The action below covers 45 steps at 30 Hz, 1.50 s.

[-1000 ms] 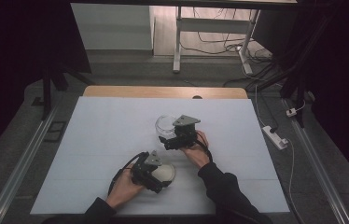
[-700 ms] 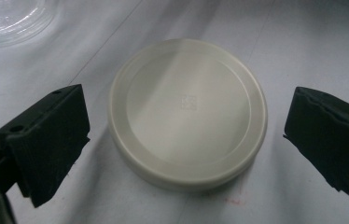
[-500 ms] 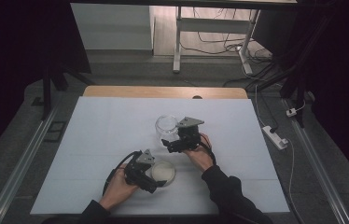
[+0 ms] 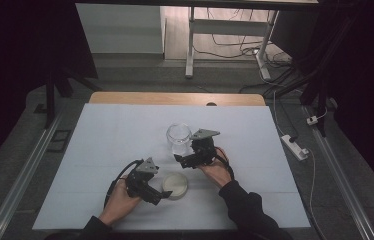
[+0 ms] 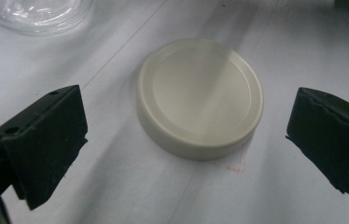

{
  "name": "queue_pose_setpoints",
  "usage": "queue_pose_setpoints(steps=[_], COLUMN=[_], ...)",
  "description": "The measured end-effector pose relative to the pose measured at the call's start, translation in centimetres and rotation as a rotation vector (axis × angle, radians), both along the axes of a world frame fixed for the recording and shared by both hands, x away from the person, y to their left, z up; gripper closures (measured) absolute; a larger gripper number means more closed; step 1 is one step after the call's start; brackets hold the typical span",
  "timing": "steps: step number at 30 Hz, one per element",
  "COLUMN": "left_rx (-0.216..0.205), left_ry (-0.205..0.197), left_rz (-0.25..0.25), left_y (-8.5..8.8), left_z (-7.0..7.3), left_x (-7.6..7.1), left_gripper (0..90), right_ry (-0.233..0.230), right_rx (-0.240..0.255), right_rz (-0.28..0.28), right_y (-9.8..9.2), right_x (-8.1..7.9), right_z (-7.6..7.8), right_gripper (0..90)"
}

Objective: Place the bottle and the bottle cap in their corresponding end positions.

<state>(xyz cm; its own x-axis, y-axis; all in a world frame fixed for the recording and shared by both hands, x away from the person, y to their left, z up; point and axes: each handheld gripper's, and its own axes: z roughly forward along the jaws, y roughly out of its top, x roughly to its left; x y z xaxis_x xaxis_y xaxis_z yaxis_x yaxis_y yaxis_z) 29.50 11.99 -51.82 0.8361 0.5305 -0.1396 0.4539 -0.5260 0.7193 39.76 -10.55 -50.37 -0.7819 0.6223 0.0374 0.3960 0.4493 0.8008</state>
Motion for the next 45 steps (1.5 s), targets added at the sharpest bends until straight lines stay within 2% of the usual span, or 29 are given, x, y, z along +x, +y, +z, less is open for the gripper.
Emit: queue_pose_setpoints(steps=[8,14,20,24,40,45], left_rx=[-0.023,-0.037,-0.014,-0.006,0.024,0.014], left_ry=[0.002,0.013,0.025,0.035,0.037,0.034], left_rz=[0.009,0.016,0.030,0.042,0.100,0.120], left_y=[1.3,2.2,3.0,3.6,6.0,6.8], left_z=[0.4,0.7,0.6,0.4,0.5,0.7], left_x=[-0.2,-0.4,-0.7,-0.8,-2.0,-2.5], left_gripper=[0.0,0.0,0.0,0.0,0.0,0.0], right_ry=[0.031,0.019,0.009,0.022,0.042,0.054], right_rx=[-0.010,-0.018,-0.051,-0.063,-0.064,-0.049], right_rz=[0.014,0.020,0.027,0.021,0.028,0.024], right_y=[-0.4,-1.0,-1.7,-2.5,-4.9,-5.7], right_x=[-0.7,-1.5,-2.3,-2.8,-4.7,-5.4], right_z=[0.2,0.4,0.4,0.3,0.6,0.9], right_gripper=[0.0,0.0,0.0,0.0,0.0,0.0])
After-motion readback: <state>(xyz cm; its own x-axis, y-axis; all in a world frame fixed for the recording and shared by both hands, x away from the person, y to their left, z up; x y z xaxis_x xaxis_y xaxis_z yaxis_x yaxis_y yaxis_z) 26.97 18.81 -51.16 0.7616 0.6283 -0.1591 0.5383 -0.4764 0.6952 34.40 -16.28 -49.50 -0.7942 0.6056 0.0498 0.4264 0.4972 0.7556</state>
